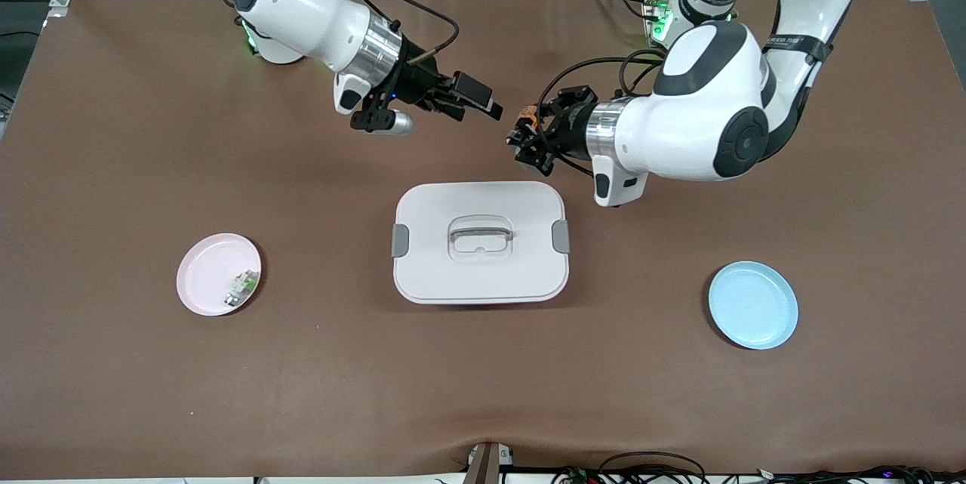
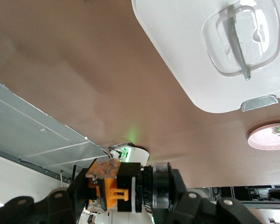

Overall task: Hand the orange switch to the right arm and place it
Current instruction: 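Bring the orange switch to the right gripper and close the right gripper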

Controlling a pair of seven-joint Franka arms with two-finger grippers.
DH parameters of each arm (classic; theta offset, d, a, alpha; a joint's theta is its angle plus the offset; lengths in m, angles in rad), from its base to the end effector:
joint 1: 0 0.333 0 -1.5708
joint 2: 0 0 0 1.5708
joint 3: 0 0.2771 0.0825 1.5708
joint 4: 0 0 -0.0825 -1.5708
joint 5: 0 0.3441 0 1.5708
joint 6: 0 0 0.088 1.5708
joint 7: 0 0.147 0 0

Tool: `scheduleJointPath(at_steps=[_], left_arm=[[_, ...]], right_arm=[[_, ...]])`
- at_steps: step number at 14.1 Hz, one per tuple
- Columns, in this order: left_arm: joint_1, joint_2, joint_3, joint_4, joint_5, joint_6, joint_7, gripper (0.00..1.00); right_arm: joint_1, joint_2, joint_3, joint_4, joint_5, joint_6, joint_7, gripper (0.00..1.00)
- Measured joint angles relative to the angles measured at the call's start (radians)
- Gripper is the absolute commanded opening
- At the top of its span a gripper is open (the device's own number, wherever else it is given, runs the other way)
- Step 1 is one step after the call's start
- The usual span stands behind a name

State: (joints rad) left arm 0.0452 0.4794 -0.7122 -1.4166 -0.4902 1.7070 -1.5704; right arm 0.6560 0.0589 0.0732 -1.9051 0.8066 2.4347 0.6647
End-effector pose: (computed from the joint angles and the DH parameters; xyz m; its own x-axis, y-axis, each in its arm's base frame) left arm 0.4831 -0.3751 0.4419 0.3175 0.6353 -0.7040 0.8322 -0.5426 -0.1143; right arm 0.4316 0.4124 0.4663 0.9148 -0.3332 -0.2283 -0.3957 -0.6258 -0.6722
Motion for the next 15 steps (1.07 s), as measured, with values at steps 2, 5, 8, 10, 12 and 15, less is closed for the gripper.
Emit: scheduleJointPath(at_steps=[2,5,8,10,12,15], left_arm=[[-0.008,0.001,-0.001,0.001,-0.023,0.012,-0.009,0.00],[-0.017,0.001,-0.001,0.002,-0.031,0.036,-0.027,0.00],[-0.034,0.001,-0.002,0.002,-0.041,0.068,-0.029,0.00],[-0.047,0.001,-0.002,0.002,-0.046,0.088,-0.031,0.00],[-0.051,0.001,-0.002,0.002,-0.046,0.097,-0.033,0.00],[-0.054,0.001,-0.002,0.002,-0.046,0.102,-0.033,0.00]], right_arm=[[0.017,0.000,0.000,0.001,0.001,0.015,0.018,1.00],[0.025,0.000,0.000,0.002,0.003,0.014,0.059,1.00],[0.025,0.001,-0.002,0.002,0.003,0.014,0.105,1.00],[0.025,0.003,-0.002,0.002,0.004,0.014,0.111,1.00],[0.027,0.005,-0.002,0.002,0.004,0.015,0.111,1.00],[0.029,0.005,-0.002,0.002,0.004,0.015,0.111,1.00]])
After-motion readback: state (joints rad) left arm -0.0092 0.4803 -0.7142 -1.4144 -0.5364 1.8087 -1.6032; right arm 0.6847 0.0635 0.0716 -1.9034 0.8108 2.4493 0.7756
